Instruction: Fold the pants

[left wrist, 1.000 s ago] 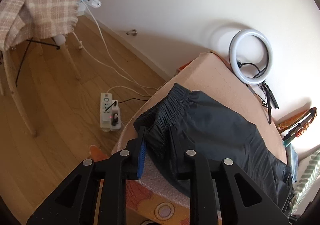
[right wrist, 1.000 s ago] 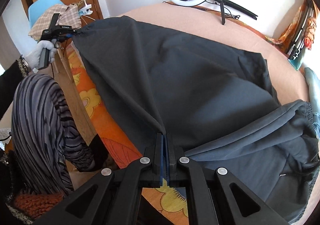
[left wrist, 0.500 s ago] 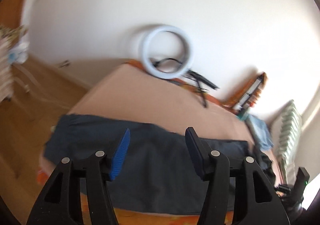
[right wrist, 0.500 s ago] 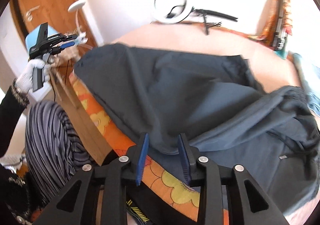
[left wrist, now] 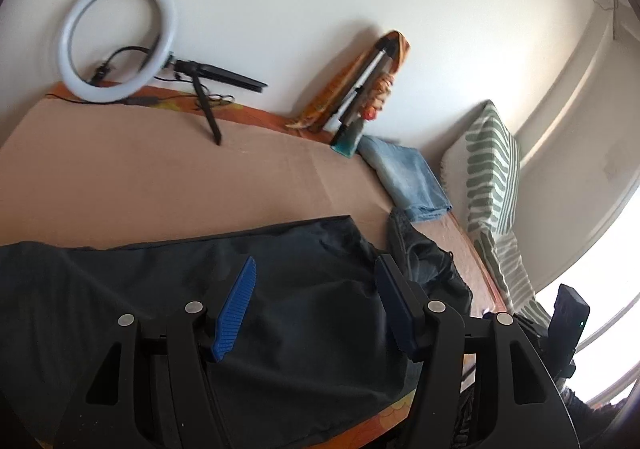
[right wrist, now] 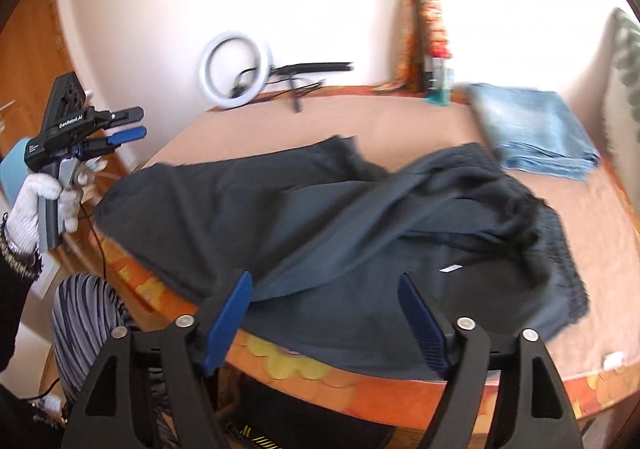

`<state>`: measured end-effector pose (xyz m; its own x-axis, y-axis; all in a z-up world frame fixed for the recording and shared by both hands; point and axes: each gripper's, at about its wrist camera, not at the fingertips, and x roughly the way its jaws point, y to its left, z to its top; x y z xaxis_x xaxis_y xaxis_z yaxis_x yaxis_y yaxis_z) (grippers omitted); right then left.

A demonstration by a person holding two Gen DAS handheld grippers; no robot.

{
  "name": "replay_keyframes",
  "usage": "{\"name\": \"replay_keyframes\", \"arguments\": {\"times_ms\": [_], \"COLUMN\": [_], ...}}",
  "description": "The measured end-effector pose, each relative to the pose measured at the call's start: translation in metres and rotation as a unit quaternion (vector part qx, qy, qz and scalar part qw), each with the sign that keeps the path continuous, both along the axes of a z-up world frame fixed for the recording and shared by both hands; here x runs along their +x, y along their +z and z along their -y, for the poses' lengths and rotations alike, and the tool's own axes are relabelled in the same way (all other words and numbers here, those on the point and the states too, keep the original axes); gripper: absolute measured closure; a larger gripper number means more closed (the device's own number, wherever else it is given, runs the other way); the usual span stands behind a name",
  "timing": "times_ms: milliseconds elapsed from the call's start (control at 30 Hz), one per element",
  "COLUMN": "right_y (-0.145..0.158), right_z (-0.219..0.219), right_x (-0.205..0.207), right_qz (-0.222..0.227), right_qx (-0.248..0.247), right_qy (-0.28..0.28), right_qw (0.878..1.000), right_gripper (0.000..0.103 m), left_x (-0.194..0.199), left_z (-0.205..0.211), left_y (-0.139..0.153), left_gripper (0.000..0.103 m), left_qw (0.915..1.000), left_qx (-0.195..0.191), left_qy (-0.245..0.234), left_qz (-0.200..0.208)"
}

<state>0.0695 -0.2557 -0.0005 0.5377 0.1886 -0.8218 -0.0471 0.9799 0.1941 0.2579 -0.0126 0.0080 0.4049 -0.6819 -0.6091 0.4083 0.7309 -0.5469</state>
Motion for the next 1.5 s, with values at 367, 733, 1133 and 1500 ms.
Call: {"name": "replay_keyframes", "arguments": {"times_ms": [367, 733, 1133, 1500], "right_y": [-0.003, -0.006, -0.01, -0.01], "right_z": [0.069, 0.142, 0.185, 0.203], "right_x": [-0.009, 0.001, -0.016, -0.022], "right_qz": [-0.008, -0.011, -0.006, 0.004], "right_qx": [-0.01, 0.027, 0.059, 0.094], "right_qy": [-0.089, -0.149, -0.206, -0.222], "right_qw": [0.996, 0.988, 0.977, 0.97], "right_gripper": [0.019, 0.019, 0.022, 0.022], "left_x": [0.032, 0.055, 0.079, 0.092], "left_z": [0.148, 0.245, 0.29, 0.283], "left_y": [-0.02, -0.076, -0.115, -0.119], "left_gripper": [0.042, 0.042, 0.044, 0.061], "left_qw": [0.9898, 0.9824, 0.9794, 0.98], "left_qx": [0.004, 0.024, 0.033, -0.037], "left_qy": [-0.133, -0.144, -0.118, -0.084], "left_qz": [-0.051, -0.116, -0.161, -0.177]}}
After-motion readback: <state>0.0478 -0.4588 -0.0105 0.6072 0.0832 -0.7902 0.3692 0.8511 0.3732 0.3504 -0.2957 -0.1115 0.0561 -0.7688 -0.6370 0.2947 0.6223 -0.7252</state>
